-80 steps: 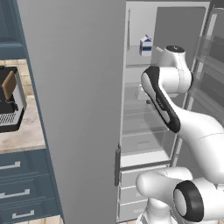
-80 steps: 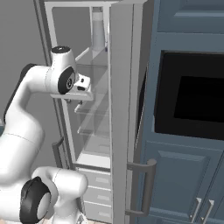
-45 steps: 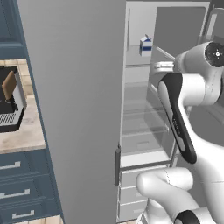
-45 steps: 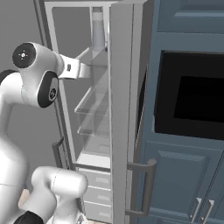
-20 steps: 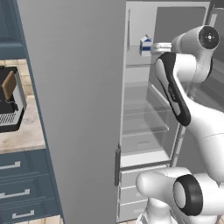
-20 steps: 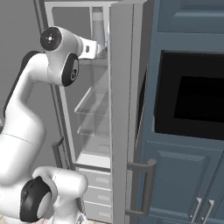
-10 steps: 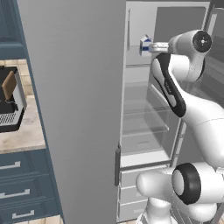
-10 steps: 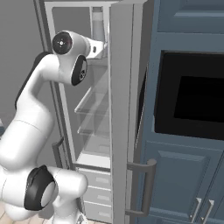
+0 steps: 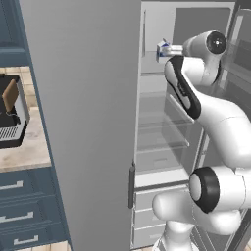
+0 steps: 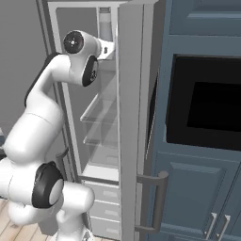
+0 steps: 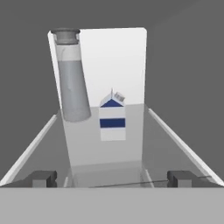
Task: Take out the milk from the fridge and place it on the tray on the counter. Then take the sugar cube near the tray and place it in the tray.
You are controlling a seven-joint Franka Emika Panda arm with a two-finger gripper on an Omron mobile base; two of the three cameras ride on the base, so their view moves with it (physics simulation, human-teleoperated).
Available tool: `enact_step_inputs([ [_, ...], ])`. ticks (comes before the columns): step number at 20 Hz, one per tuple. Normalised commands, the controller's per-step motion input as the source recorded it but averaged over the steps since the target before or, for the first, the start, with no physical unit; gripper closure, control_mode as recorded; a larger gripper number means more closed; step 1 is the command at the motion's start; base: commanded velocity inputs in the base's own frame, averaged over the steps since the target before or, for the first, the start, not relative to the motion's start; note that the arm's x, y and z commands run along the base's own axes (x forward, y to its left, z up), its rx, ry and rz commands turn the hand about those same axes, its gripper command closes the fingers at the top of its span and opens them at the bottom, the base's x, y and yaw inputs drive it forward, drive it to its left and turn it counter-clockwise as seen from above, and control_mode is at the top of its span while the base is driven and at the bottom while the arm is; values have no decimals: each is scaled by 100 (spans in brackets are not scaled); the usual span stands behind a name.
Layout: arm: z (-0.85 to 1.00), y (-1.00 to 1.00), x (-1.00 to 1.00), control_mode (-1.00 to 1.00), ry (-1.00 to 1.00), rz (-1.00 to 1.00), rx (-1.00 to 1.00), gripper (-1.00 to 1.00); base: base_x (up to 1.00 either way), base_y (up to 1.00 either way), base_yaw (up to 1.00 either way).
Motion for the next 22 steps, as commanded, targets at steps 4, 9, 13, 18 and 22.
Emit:
enact_step_inputs([
  [4,0,0,42,-100,6,0,0,-100,0,0,0],
  [9,0,0,38,-100,2,0,0,-100,0,0,0],
  [13,-1,0,39,-100,0,0,0,-100,0,0,0],
  [18,-12,-4,29,-100,0,2,0,-100,0,0,0],
  [22,-11,-7,14,-100,0,3,0,-100,0,0,0],
])
